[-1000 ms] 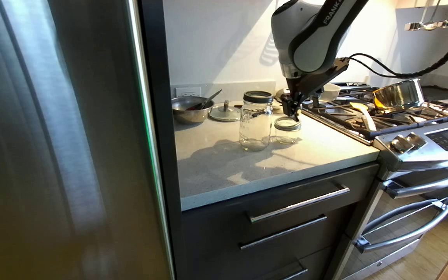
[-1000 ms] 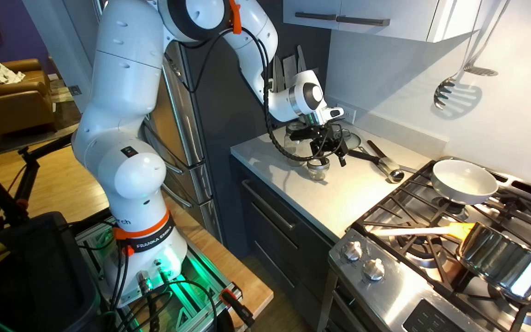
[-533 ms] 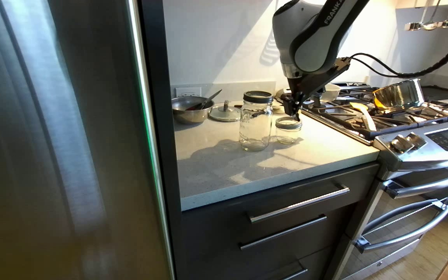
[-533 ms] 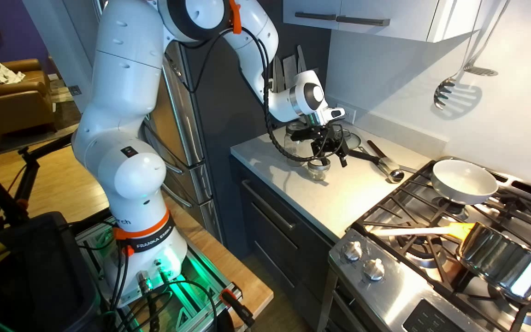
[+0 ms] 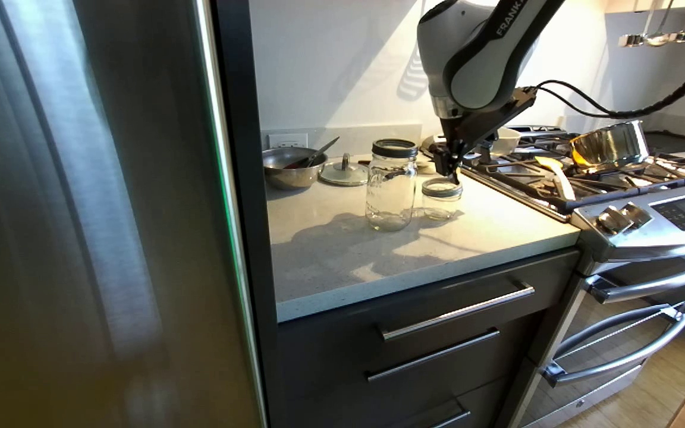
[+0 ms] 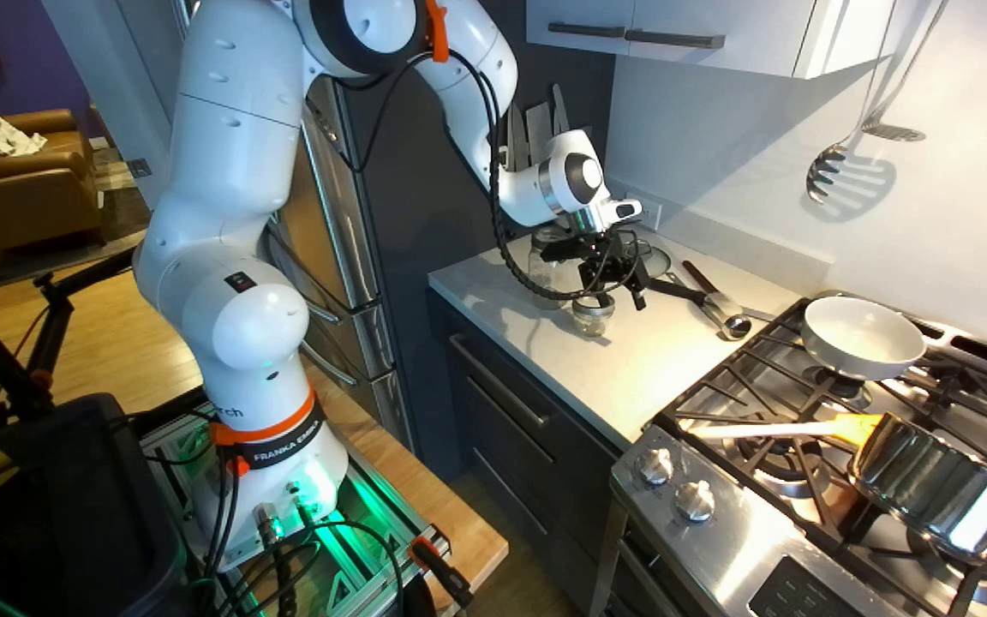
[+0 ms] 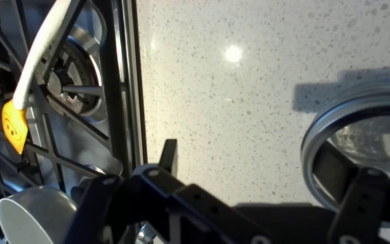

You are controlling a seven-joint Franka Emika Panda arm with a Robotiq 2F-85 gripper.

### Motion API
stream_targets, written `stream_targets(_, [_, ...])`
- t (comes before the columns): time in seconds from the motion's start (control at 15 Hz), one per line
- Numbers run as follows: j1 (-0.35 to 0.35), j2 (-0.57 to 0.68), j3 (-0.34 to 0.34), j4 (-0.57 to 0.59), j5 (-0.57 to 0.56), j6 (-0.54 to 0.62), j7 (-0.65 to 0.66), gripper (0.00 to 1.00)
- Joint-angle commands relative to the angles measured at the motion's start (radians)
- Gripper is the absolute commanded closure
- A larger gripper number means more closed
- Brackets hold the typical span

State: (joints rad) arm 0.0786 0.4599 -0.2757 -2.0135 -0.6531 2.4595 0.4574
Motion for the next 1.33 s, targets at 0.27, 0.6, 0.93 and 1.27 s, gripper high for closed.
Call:
stream_targets(0.27, [-0.013, -0.038, 0.016, -0.021, 0.011, -0.092, 0.005, 0.00])
stream_targets(0.6, [-0.021, -0.038, 0.023, -0.027, 0.016, -0.091, 0.013, 0.00])
stream_targets(0.93, [-0.035, -0.036, 0.031, -0.035, 0.054, -0.085, 0.027, 0.00])
stream_targets(1.27, [-0.041, -0.038, 0.028, -0.037, 0.122, -0.070, 0.036, 0.00])
